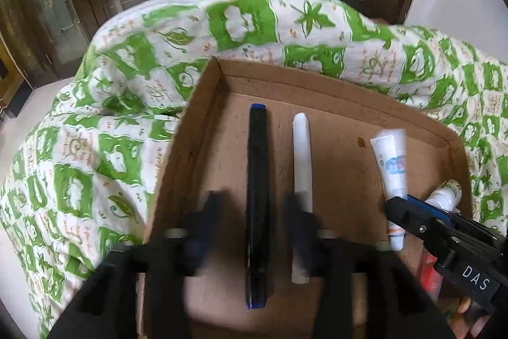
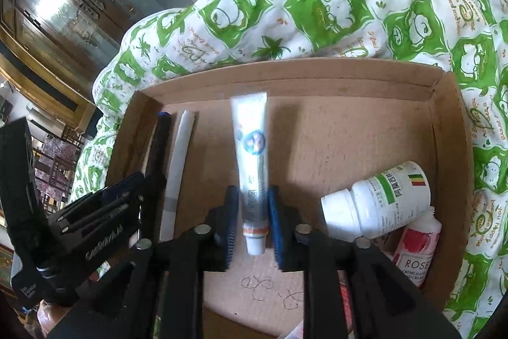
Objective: Organize rigid objects
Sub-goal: 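Open both tools to release marker and tube, then lift away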
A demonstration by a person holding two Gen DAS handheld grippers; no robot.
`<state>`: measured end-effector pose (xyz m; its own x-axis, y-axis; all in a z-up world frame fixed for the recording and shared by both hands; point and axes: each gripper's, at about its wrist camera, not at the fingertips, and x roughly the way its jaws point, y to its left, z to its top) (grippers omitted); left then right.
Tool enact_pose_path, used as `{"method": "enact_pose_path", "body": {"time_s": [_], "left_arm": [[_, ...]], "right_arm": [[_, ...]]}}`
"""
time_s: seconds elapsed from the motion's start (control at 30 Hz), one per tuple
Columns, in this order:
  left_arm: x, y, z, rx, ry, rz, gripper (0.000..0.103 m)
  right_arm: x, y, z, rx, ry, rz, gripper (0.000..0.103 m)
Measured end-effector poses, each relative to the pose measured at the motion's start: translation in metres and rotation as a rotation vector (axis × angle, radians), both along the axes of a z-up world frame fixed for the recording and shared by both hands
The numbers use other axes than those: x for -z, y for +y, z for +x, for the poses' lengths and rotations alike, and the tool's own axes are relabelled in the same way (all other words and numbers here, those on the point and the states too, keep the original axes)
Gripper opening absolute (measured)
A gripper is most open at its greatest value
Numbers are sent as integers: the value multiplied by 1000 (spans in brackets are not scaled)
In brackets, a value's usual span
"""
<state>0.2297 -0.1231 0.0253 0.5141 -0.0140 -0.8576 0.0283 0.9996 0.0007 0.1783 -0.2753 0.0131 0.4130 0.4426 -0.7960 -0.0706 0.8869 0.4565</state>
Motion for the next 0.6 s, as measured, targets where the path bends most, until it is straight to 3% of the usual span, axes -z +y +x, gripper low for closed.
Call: {"method": "enact_pose_path", "body": {"time_s": [0.07, 0.2, 0.37, 0.5, 0.6], "left_arm": [[-10, 8, -11, -11, -34, -23, 70], [-30, 13, -34, -6, -66, -71, 70], [-44, 27, -91, 7, -90, -1, 70], [-45, 45, -138, -11, -122, 38, 78], [-39, 50, -159, -25, -116, 55, 79]], "right_arm": [[-3, 0, -1, -4, -15, 3, 35], [-12, 2, -5, -11, -25, 9, 35], [-37, 1, -20, -12, -36, 10, 41], [-58, 6, -40, -21, -56, -16, 56], [-67, 7, -60, -21, -50, -4, 69]]}}
